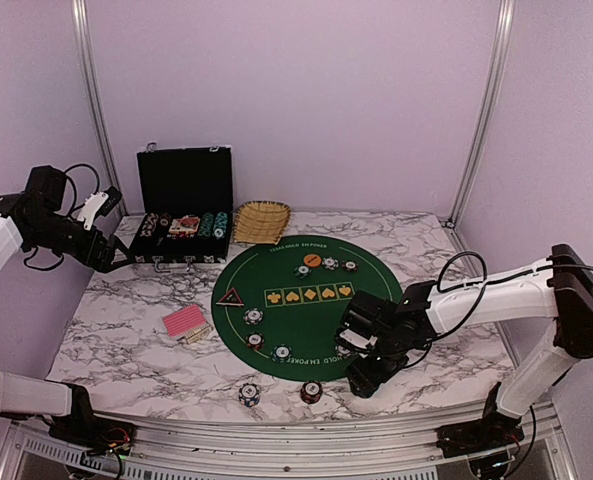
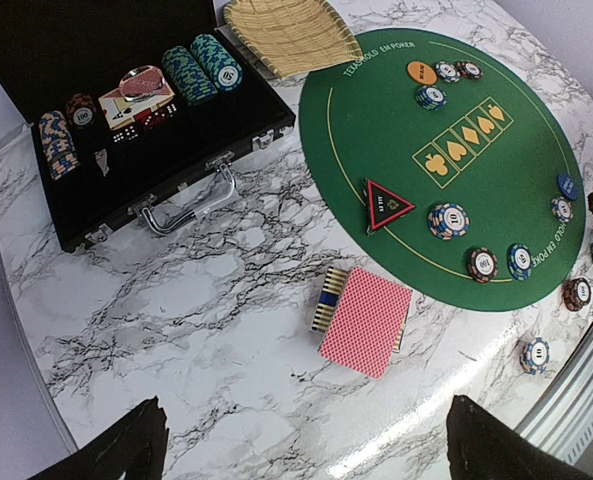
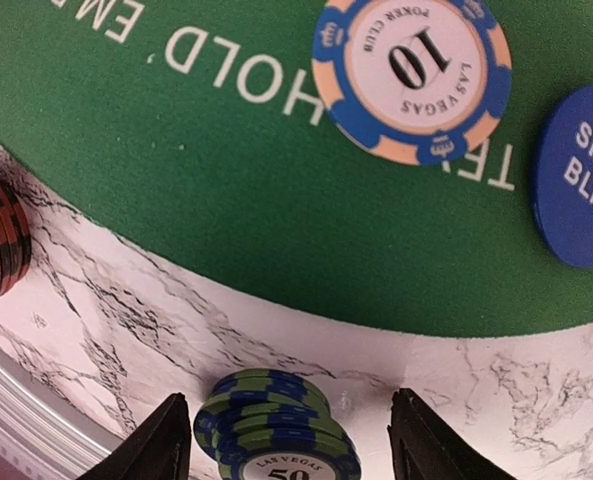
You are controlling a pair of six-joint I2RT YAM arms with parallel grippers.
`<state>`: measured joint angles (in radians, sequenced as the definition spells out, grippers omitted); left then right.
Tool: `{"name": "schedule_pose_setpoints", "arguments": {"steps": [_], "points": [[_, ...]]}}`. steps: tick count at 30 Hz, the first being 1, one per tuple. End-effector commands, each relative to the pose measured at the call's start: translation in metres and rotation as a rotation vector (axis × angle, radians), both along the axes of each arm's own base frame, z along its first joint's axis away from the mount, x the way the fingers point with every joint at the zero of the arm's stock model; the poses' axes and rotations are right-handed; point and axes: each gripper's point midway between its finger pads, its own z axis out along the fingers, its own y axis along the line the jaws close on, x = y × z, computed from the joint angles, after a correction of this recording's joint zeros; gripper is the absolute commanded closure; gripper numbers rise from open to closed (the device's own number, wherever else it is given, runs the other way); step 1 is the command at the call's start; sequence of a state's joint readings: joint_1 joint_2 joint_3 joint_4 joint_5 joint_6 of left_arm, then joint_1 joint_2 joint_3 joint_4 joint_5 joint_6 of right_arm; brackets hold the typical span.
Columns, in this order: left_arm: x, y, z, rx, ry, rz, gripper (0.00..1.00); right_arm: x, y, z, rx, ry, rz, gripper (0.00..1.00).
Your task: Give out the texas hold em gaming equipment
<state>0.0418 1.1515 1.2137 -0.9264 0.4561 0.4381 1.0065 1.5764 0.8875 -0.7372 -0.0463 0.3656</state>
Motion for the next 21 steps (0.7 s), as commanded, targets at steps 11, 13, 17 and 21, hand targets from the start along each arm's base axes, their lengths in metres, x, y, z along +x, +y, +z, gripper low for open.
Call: {"name": "schedule_pose_setpoints", "arguments": {"steps": [11, 13, 17, 21], "points": [[-0.004, -0.004, 0.005, -0.012, 0.005, -0.020, 0.01, -0.001, 0.005, 0.011, 0.007, -0.015, 0.018, 0.53], [-0.004, -0.004, 0.005, -0.013, 0.005, -0.021, 0.01, -0.003, 0.006, 0.012, 0.002, -0.014, 0.024, 0.53], [-0.004, -0.004, 0.005, -0.012, 0.004, -0.021, 0.01, -0.004, 0.009, 0.019, 0.003, -0.020, 0.035, 0.53], [-0.005, -0.004, 0.004, -0.011, 0.005, -0.022, 0.01, -0.005, 0.010, 0.024, 0.002, -0.025, 0.041, 0.54]]}}
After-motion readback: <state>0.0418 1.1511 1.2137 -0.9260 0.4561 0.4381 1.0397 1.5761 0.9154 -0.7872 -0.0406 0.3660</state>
